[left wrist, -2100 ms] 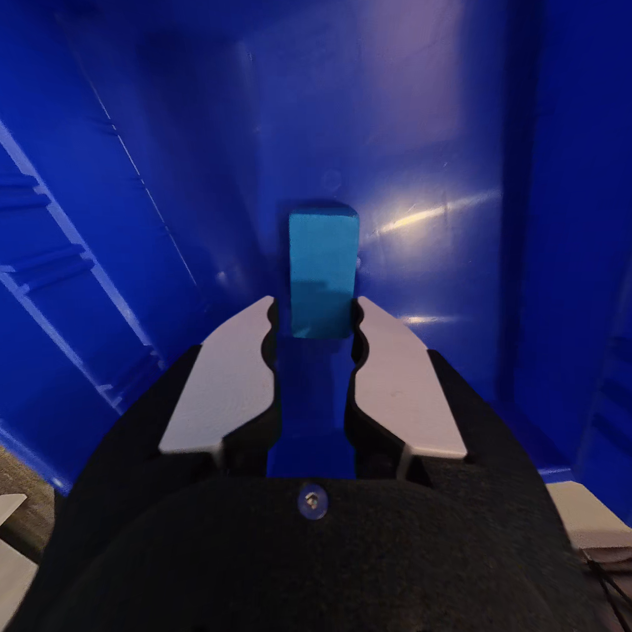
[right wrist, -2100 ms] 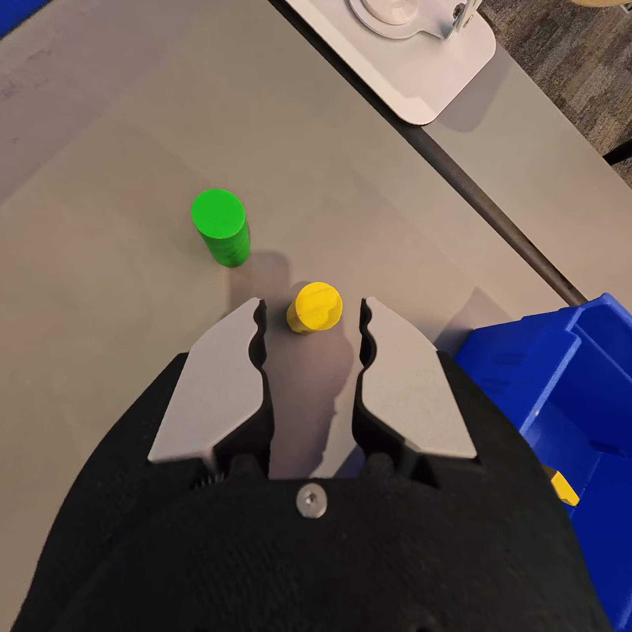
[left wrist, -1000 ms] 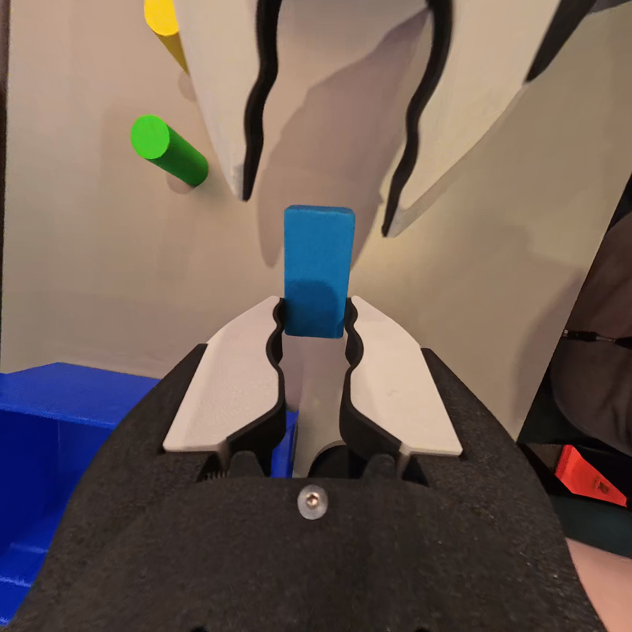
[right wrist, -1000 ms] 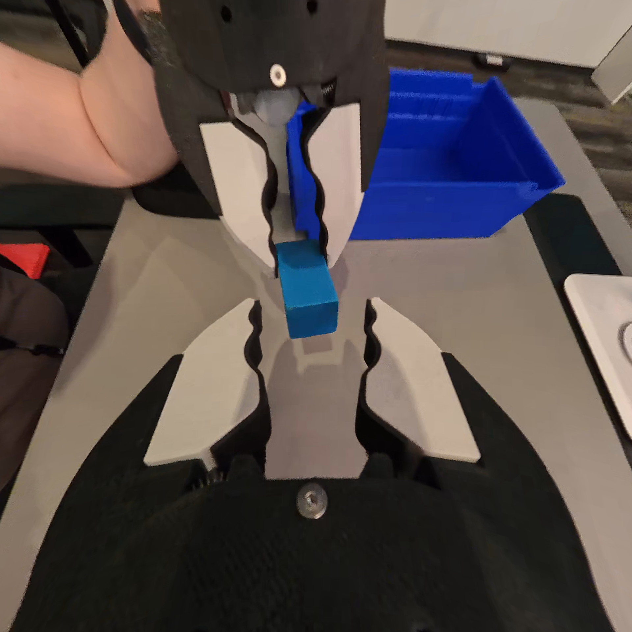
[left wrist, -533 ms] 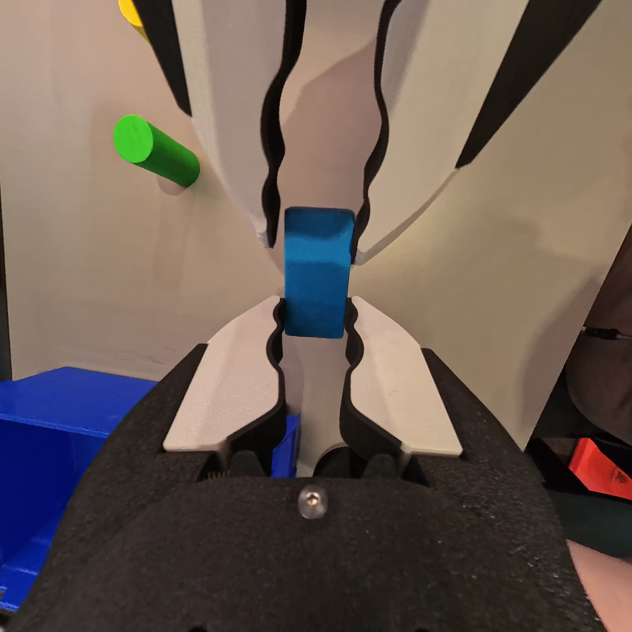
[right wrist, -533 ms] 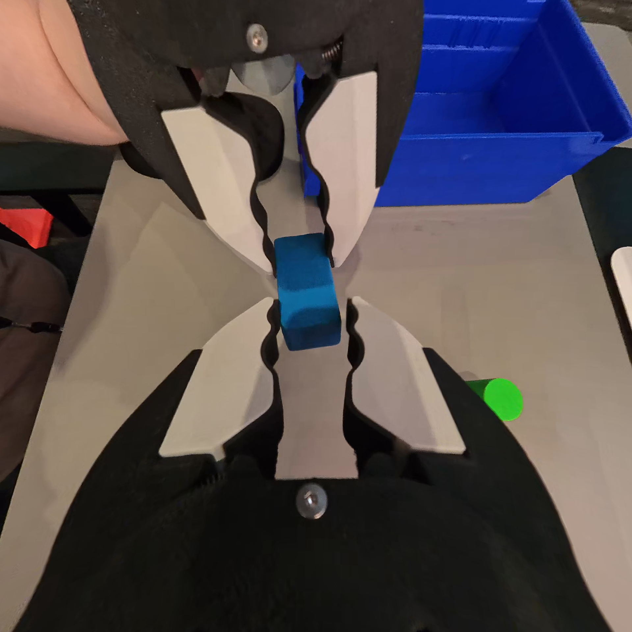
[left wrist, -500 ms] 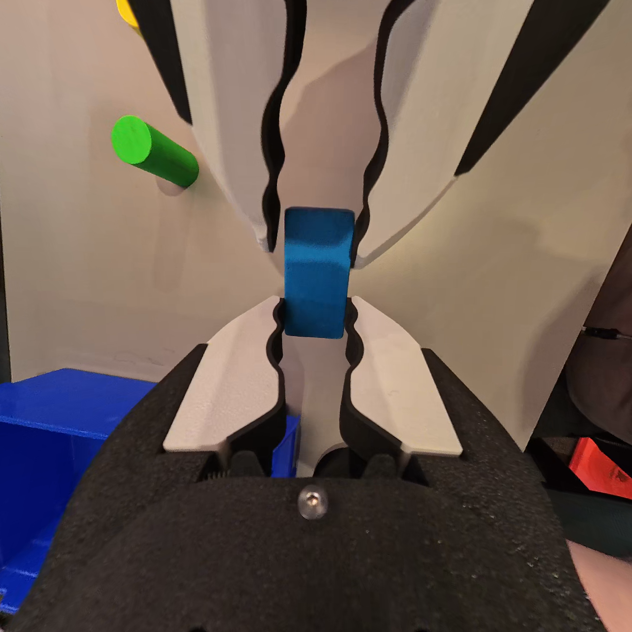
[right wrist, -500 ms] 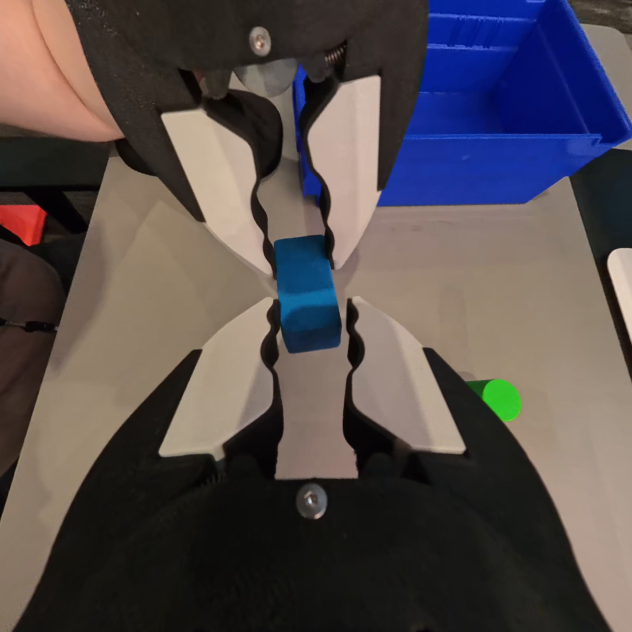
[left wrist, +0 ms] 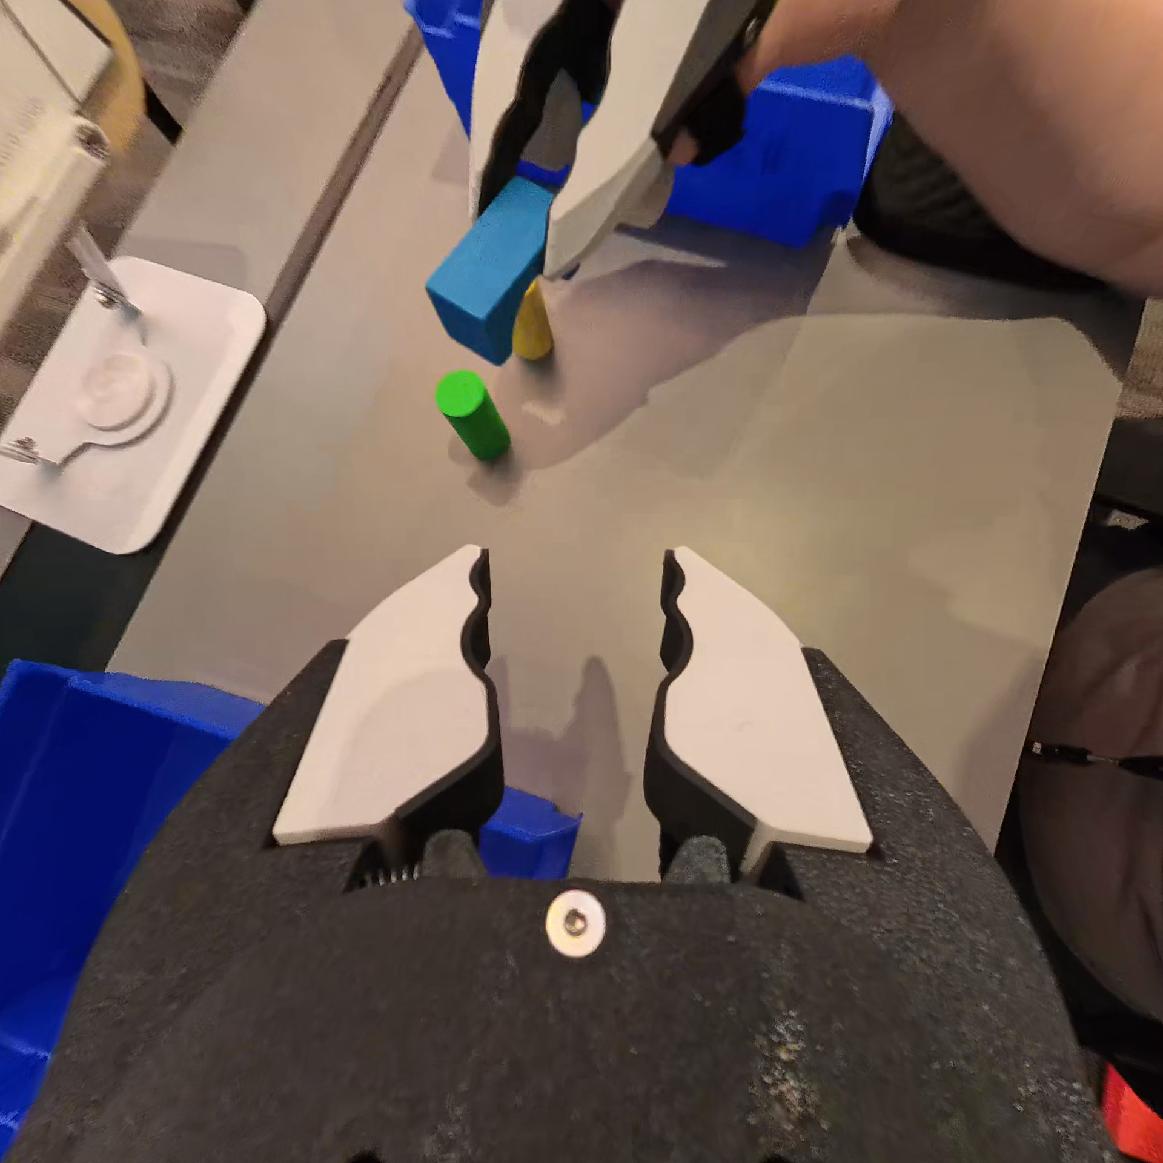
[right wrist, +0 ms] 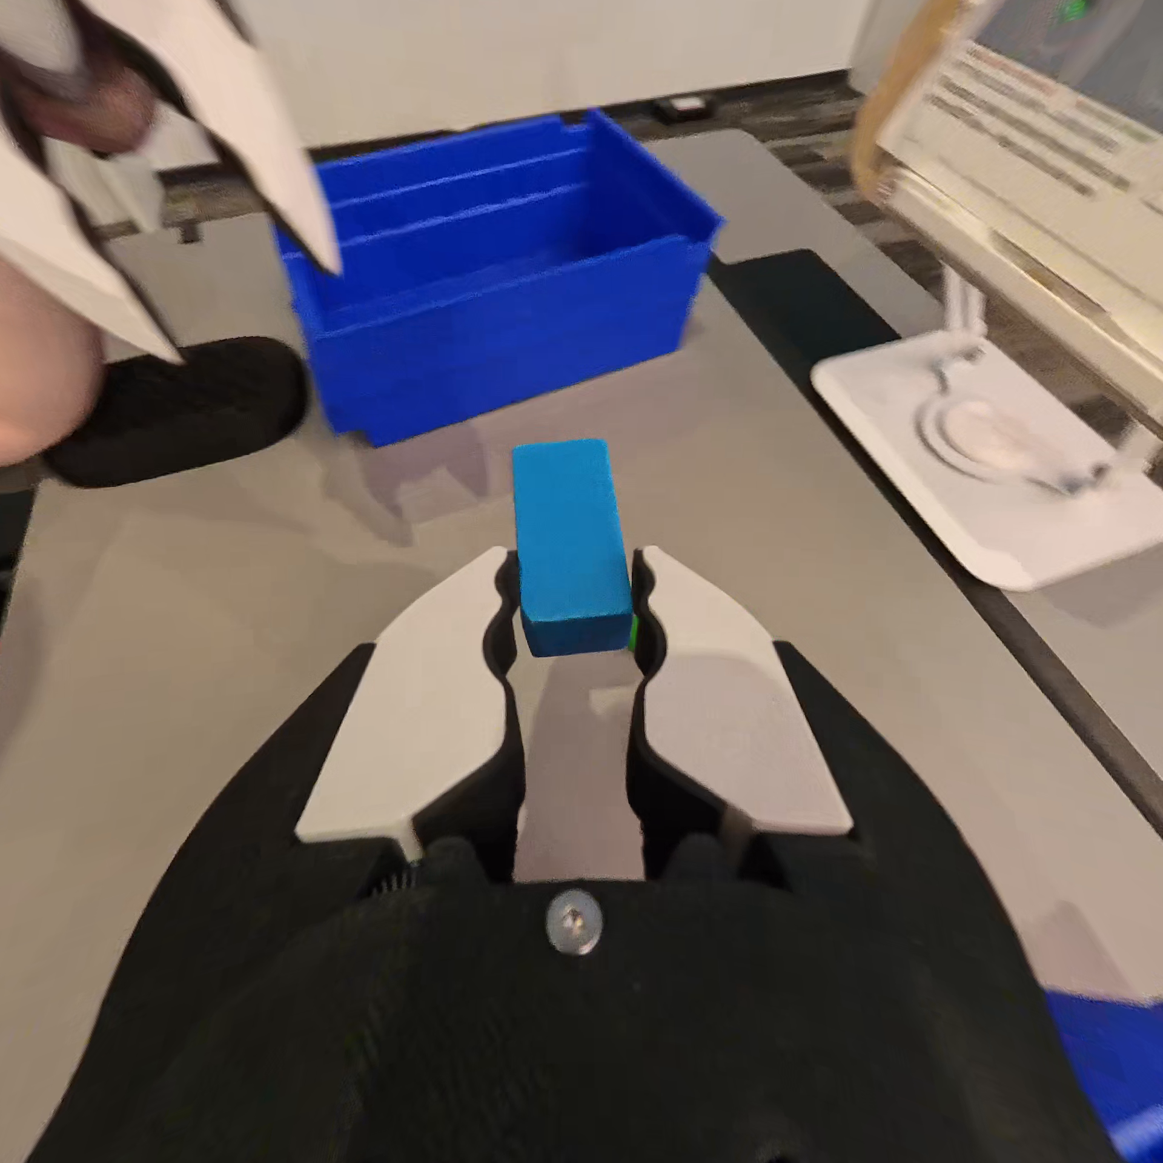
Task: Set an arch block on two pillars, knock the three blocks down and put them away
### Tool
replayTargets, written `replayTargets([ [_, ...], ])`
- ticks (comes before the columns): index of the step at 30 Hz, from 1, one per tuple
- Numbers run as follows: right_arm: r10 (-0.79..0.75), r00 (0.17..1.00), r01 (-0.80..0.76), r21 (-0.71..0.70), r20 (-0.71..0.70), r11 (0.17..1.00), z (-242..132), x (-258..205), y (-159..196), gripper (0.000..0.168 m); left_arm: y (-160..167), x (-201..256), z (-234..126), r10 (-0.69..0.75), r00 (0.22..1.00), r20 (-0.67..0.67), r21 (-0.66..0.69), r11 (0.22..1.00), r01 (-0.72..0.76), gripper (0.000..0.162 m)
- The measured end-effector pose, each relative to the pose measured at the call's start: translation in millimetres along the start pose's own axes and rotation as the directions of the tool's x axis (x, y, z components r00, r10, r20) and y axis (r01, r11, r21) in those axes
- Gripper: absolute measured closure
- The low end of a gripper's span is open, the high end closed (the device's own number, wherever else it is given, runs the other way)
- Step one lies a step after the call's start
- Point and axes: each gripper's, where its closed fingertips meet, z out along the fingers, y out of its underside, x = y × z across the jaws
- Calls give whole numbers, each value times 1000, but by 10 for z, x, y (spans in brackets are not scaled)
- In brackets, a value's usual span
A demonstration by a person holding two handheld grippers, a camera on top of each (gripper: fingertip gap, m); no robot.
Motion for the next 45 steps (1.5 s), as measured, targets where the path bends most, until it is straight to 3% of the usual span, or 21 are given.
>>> replayTargets([
  [5,-49,994,36,-137,-95,990,63,367,336,133,29,-102,-149,11,999,41,15,1000,-11,113],
  [13,-62,998,53,-264,-26,963,200,527,569,133,58,-115,-123,14,1000,25,14,1000,-15,117],
  [17,-51,997,40,-178,-58,983,56,532,406,133,-75,-119,209,-101,994,-36,69,992,103,111],
  [23,-4,986,12,44,-165,999,-450,631,67,133,-64,-243,1178,-351,936,2,151,926,347,117],
  [27,8,988,14,145,-152,989,-669,636,-37,133,119,-526,1526,-298,928,224,149,951,270,117],
  [38,-15,988,45,186,-157,982,-826,635,-101,133,305,-692,2053,-280,926,252,81,960,268,112],
  [45,-9,988,38,184,-155,982,-849,652,-95,133,350,-705,2159,-256,934,248,50,967,251,126],
])
